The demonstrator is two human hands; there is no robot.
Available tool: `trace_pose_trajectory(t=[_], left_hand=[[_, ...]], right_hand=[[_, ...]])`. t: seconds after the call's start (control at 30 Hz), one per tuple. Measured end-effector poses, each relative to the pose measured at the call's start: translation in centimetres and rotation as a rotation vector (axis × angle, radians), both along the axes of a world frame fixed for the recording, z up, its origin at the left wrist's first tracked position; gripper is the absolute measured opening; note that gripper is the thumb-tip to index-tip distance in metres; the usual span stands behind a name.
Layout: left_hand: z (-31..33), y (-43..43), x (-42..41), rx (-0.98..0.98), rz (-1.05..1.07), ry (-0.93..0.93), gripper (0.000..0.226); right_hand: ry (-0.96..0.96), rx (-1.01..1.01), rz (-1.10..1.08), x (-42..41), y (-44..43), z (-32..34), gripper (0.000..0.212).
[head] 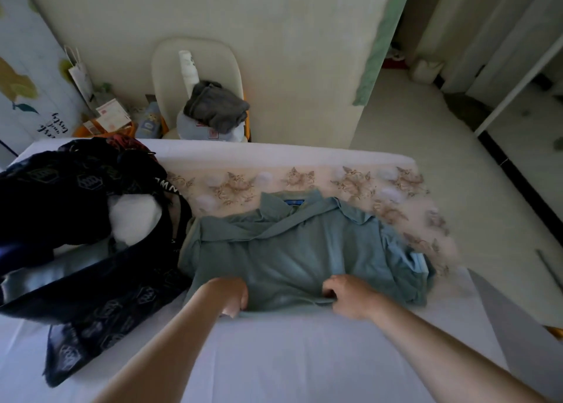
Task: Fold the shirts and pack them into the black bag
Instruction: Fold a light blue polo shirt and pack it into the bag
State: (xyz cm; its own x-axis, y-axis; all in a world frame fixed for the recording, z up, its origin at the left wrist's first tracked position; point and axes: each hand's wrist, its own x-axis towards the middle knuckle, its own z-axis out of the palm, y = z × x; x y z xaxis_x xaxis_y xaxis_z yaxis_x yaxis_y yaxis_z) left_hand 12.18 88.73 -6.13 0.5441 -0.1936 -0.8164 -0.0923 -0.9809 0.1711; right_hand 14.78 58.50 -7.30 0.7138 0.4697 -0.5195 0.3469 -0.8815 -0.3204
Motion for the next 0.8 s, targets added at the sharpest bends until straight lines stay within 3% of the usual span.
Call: trace_pose_trajectory(t=[0.1, 0.13, 0.2, 0.27, 0.37, 0.43, 0.53, 0.63, 0.7, 0.8], left_hand=[[-0.2, -2.1, -2.2, -0.029, 0.037, -0.024, 0.021], [-0.4, -3.0, -2.8, -0.047, 0.039, -0.130, 0.018], [-0.6, -5.1, -4.1, -0.116, 0.084, -0.323, 0.015], [-1.1, -7.3, -5.2, -0.196, 0.108, -0.427, 0.023], [-2.2, -9.8, -6.7, -0.247, 0.100, -0.482, 0.037], [-3.4, -10.8, -7.0, -0.263, 0.125, -0.521, 0.036], [-4.3, -11.2, -7.0, -0.289, 0.152, -0.568, 0.018], [-4.1, -10.5, -7.1, -0.354, 0.152, -0.561, 0.012], [-4.0, -9.7, -7.2, -0.344, 0.133, -0.503, 0.011], [-3.5, -9.3, -7.1, -0.275, 0.085, -0.340, 0.009]], right_hand=[[0.097, 0.058, -0.153, -3.6, -1.4, 0.4, 0.038], [0.019, 0.116, -0.233, -4.6, -2.2, 0.3, 0.034], [-0.339, 0.185, -0.407, -6.2, -4.2, -0.6, 0.024], [-0.501, 0.059, -0.623, -7.3, -6.0, -0.6, 0.032], [-0.278, -0.122, -0.942, -8.0, -8.3, 0.0, 0.061], [-0.169, -0.091, -1.065, -7.9, -9.4, 0.0, 0.062], [-0.202, -0.020, -1.009, -7.6, -9.7, -0.3, 0.029], [-0.255, 0.028, -1.052, -7.1, -10.0, 0.3, 0.019], [-0.313, -0.119, -1.103, -7.2, -11.3, 0.7, 0.022], [-0.206, -0.429, -0.975, -8.1, -13.1, 0.9, 0.035]])
